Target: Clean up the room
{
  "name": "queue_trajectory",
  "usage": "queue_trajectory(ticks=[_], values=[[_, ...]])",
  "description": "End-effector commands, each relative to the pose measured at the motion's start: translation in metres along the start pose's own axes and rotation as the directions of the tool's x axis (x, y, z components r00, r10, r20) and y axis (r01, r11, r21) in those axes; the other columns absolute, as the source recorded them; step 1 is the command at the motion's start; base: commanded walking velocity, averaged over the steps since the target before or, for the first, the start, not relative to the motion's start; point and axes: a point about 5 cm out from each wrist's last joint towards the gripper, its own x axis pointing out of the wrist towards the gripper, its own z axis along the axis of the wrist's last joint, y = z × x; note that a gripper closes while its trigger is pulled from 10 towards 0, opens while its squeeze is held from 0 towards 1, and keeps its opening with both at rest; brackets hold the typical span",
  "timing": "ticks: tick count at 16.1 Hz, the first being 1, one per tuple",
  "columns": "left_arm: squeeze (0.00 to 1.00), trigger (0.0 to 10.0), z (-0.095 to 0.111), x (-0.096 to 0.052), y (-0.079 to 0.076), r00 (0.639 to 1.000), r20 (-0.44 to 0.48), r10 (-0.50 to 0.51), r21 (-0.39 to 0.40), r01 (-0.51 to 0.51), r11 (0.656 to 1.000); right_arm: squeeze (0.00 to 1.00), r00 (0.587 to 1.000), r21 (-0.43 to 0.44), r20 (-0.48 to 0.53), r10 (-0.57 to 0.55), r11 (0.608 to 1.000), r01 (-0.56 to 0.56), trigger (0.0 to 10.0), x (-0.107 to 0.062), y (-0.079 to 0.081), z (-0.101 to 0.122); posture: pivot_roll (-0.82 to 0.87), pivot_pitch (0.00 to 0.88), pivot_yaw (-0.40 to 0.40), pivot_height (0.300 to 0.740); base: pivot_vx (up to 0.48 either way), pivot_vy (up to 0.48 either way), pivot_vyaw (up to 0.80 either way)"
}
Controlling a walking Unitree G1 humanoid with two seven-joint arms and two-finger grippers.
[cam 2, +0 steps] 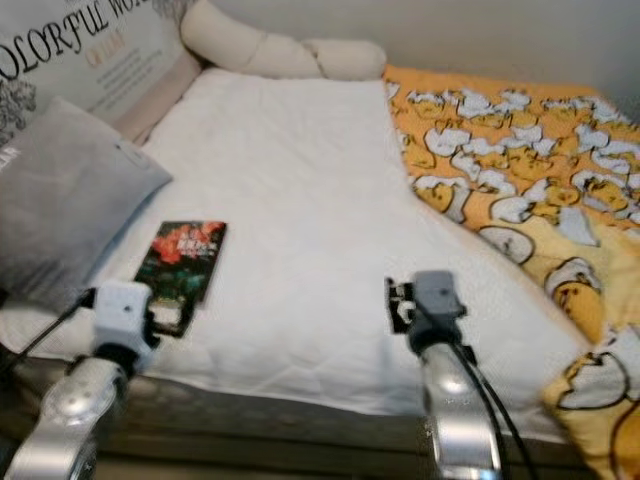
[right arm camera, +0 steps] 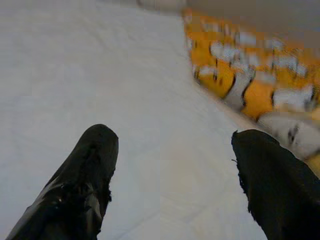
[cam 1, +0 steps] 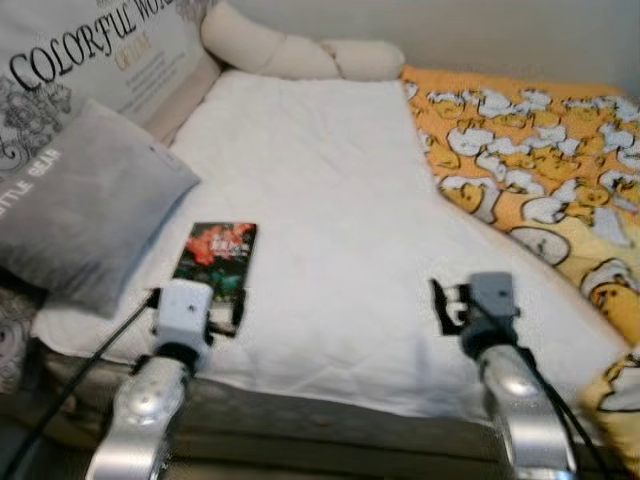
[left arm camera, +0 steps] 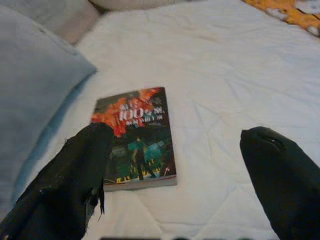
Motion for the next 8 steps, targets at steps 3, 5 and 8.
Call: queue_trajectory(ticks=[3,5,8], values=[[0.78,10.0,0.0035,0.0087,-0.0063,1.0,0.017,-0.012,-0.006,0.012,1.0,0.0,0.999,0.082,0.051,-0.013,0.997,0.009,10.0,-0.0014,-0.0087,0.0069,0.06,0.0,0.011,0.74,0.0,-0.466,0.0],[0.78,10.0,0.0063,0.0105,-0.0074,1.0,0.028,-0.007,-0.016,0.007,1.0,0.01,0.998,0.12,0.062,0.007,0.993,-0.014,10.0,-0.0002,-0.007,0.0099,0.07,0.0,0.001,0.74,0.0,-0.465,0.0],[0.78,10.0,0.0063,0.0105,-0.0074,1.0,0.028,-0.007,-0.016,0.007,1.0,0.01,0.998,0.12,0.062,0.007,0.993,-0.014,10.0,-0.0002,-0.007,0.0099,0.07,0.0,0.001,0.74,0.0,-0.465,0.0]])
